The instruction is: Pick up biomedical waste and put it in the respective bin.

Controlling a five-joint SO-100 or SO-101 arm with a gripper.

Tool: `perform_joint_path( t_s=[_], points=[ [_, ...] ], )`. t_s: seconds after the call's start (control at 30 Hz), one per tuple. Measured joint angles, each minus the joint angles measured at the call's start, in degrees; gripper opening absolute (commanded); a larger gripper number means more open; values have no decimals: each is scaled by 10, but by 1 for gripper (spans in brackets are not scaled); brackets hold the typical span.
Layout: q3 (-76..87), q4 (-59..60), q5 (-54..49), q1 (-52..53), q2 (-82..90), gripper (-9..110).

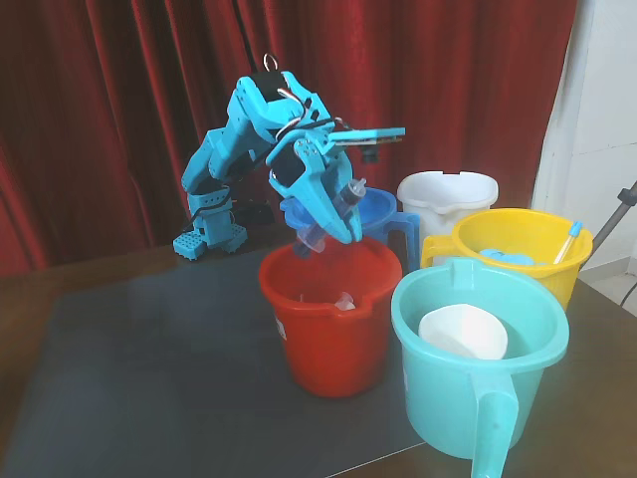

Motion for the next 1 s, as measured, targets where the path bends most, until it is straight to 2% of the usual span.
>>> perform_joint_path(
  t_s=[0.07, 0.23, 0.33, 0.47, 0.53, 0.67, 0.77, 1.0],
  points=[
    [0, 0, 3, 2, 0, 19],
    [0, 0, 4, -20, 0, 18],
    [4, 4, 4, -32, 0, 8],
    [-17, 80, -16, -27, 0, 1],
    [-37, 91, -59, -9, 28, 0],
    [-37, 94, -212, 55, 146, 0],
    [98, 94, -254, 94, 324, 0],
    [483, 95, -290, 95, 634, 0]
  ],
)
